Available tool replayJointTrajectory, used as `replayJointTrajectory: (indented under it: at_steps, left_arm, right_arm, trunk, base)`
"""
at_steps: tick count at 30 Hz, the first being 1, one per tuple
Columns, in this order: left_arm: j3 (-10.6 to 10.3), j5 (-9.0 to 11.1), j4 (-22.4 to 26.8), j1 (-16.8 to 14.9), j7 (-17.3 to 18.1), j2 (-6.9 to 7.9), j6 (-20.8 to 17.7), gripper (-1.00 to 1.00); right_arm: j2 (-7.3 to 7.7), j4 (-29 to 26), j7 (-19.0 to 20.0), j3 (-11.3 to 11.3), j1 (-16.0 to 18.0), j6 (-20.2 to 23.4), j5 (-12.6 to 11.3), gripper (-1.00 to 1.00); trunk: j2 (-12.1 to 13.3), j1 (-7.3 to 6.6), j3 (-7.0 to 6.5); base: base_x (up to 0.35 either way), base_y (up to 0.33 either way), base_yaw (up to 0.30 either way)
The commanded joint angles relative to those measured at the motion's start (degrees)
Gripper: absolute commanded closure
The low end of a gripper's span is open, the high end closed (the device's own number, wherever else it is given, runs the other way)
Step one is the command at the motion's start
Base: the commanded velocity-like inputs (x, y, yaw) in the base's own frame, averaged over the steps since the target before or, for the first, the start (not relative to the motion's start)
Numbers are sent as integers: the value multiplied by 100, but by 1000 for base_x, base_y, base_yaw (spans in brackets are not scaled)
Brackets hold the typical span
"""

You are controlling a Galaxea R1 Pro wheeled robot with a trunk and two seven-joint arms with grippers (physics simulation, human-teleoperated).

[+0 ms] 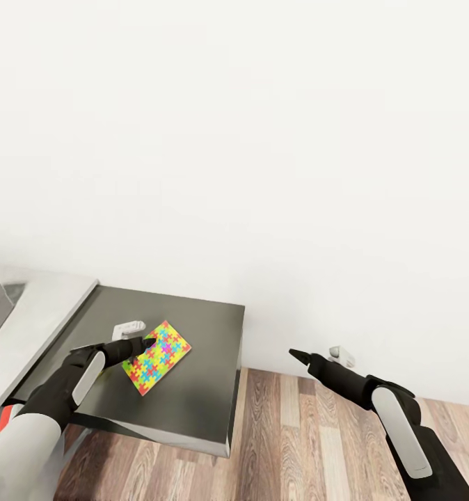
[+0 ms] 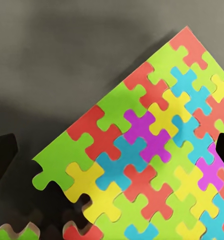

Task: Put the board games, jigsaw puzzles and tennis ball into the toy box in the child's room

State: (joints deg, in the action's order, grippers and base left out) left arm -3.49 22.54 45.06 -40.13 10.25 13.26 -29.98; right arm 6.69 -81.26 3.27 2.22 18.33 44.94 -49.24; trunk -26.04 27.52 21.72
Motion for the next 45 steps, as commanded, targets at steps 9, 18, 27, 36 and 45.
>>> replayJointTrajectory:
  at_steps: [9,18,27,36,45]
  left_arm:
    - [-13,13,3,-3,4,3,-41,-100]
    - [-65,12,3,-3,4,10,-73,-100]
    - [-65,21,3,-3,4,10,-85,-100]
    - [-64,22,3,-3,4,8,-80,-100]
    - [-64,22,5,-3,4,3,-79,-100]
  right_arm:
    - [-1,4,33,6,4,24,37,-100]
    - [-1,3,33,4,4,23,37,-100]
    - [-1,14,33,8,4,16,37,-100]
    - [-1,0,33,25,4,22,37,-100]
    - [-1,-4,33,-3,4,29,30,-100]
  trunk:
    - [-9,3,11]
    - [-9,3,11]
    - [-9,3,11]
    - [-9,3,11]
    - [-9,3,11]
  base:
    - [0,0,0]
    - [-11,0,0]
    - [-75,0,0]
    - [-3,0,0]
    - [0,0,0]
